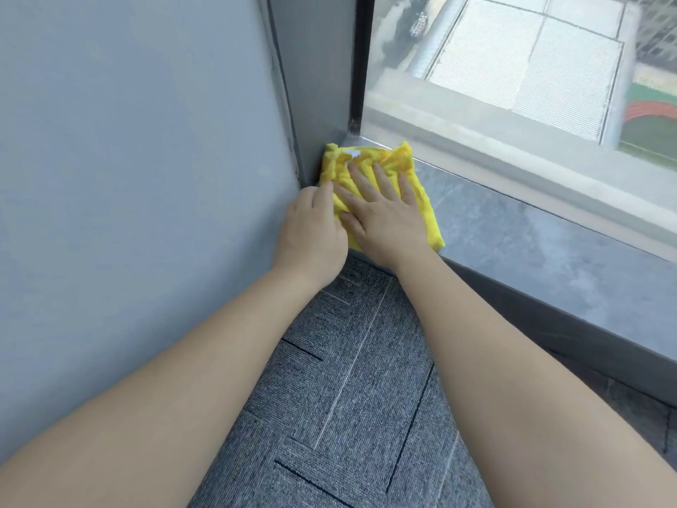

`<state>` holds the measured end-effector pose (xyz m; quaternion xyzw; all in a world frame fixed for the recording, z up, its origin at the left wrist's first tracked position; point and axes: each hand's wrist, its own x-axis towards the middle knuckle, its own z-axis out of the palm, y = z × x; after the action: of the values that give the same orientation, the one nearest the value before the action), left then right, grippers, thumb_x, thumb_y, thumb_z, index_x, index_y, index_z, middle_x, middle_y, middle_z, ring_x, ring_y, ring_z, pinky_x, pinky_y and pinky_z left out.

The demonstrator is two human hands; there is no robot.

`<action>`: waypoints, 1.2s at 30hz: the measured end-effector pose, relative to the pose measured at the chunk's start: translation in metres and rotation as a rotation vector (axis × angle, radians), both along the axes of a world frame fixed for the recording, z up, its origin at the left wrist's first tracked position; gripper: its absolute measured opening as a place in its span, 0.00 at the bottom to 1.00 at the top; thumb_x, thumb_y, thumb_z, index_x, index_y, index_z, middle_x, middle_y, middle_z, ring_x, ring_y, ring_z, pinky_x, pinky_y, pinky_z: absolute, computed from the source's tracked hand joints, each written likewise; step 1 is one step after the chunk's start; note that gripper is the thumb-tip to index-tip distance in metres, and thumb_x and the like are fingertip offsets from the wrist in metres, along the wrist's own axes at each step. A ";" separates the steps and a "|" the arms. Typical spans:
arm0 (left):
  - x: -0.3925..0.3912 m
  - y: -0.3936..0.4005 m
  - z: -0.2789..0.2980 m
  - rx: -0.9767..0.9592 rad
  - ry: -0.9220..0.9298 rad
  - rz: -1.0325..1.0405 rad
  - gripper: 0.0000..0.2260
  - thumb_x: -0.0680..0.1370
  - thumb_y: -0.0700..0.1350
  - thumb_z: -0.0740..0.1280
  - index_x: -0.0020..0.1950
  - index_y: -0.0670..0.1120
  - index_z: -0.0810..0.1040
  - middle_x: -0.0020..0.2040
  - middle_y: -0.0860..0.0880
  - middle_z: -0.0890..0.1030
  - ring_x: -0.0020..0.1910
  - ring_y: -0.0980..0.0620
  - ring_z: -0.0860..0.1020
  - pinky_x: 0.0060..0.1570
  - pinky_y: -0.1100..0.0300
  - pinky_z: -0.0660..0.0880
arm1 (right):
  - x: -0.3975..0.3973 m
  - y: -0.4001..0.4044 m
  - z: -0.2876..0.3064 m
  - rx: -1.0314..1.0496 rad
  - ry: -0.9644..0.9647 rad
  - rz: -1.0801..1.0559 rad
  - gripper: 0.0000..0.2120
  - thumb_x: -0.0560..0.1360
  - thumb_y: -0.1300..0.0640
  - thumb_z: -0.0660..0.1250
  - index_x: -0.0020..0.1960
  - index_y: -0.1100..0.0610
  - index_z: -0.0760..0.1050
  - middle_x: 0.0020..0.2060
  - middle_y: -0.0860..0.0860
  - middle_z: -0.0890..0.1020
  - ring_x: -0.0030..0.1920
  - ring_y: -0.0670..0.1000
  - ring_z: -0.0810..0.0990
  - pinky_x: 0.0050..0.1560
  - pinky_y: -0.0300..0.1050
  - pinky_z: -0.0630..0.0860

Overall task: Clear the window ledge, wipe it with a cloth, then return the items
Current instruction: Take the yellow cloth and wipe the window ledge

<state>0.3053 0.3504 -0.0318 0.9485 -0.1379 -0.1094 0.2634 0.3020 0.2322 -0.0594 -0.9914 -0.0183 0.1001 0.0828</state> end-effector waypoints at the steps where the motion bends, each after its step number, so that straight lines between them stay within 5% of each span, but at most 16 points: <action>1: -0.001 -0.003 -0.001 0.010 -0.015 -0.015 0.22 0.75 0.37 0.57 0.69 0.38 0.63 0.64 0.37 0.71 0.63 0.38 0.68 0.63 0.49 0.63 | -0.007 -0.006 0.000 -0.007 -0.001 0.004 0.23 0.80 0.44 0.45 0.75 0.40 0.48 0.78 0.45 0.46 0.78 0.53 0.43 0.75 0.56 0.39; 12: -0.021 -0.040 -0.013 0.205 0.042 -0.239 0.22 0.80 0.47 0.52 0.74 0.46 0.55 0.77 0.45 0.55 0.76 0.44 0.49 0.75 0.50 0.46 | -0.078 -0.067 0.001 -0.019 0.103 -0.483 0.28 0.78 0.38 0.43 0.75 0.42 0.41 0.77 0.46 0.41 0.76 0.60 0.35 0.68 0.70 0.32; 19: -0.020 -0.038 -0.016 0.198 0.071 -0.262 0.22 0.80 0.47 0.50 0.74 0.46 0.52 0.78 0.48 0.52 0.77 0.48 0.47 0.74 0.49 0.44 | -0.039 -0.054 0.002 0.083 0.133 -0.843 0.30 0.77 0.38 0.44 0.76 0.46 0.40 0.77 0.51 0.40 0.75 0.66 0.35 0.66 0.76 0.36; 22: -0.018 -0.035 -0.015 0.108 0.092 -0.232 0.22 0.80 0.45 0.51 0.74 0.44 0.52 0.77 0.47 0.53 0.77 0.50 0.50 0.74 0.51 0.45 | -0.028 -0.044 0.000 0.076 0.094 -0.775 0.29 0.79 0.42 0.45 0.76 0.48 0.42 0.78 0.53 0.42 0.75 0.64 0.37 0.68 0.73 0.36; 29: -0.018 -0.029 -0.014 0.091 0.098 -0.168 0.24 0.79 0.48 0.51 0.73 0.40 0.55 0.76 0.41 0.55 0.76 0.46 0.53 0.75 0.53 0.49 | -0.038 -0.039 -0.001 0.038 -0.043 -0.175 0.24 0.80 0.45 0.44 0.76 0.45 0.48 0.78 0.47 0.48 0.78 0.54 0.44 0.75 0.53 0.39; 36: -0.024 -0.052 -0.010 0.162 0.050 -0.210 0.23 0.80 0.47 0.50 0.74 0.43 0.53 0.77 0.44 0.54 0.77 0.46 0.49 0.75 0.52 0.45 | -0.083 -0.075 -0.001 0.007 0.026 -0.250 0.26 0.79 0.42 0.43 0.76 0.43 0.44 0.78 0.45 0.45 0.78 0.51 0.40 0.75 0.56 0.36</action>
<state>0.2815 0.2986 -0.0415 0.9441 -0.2203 -0.1708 0.1762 0.2186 0.1568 -0.0602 -0.9842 0.1060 0.1020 0.0985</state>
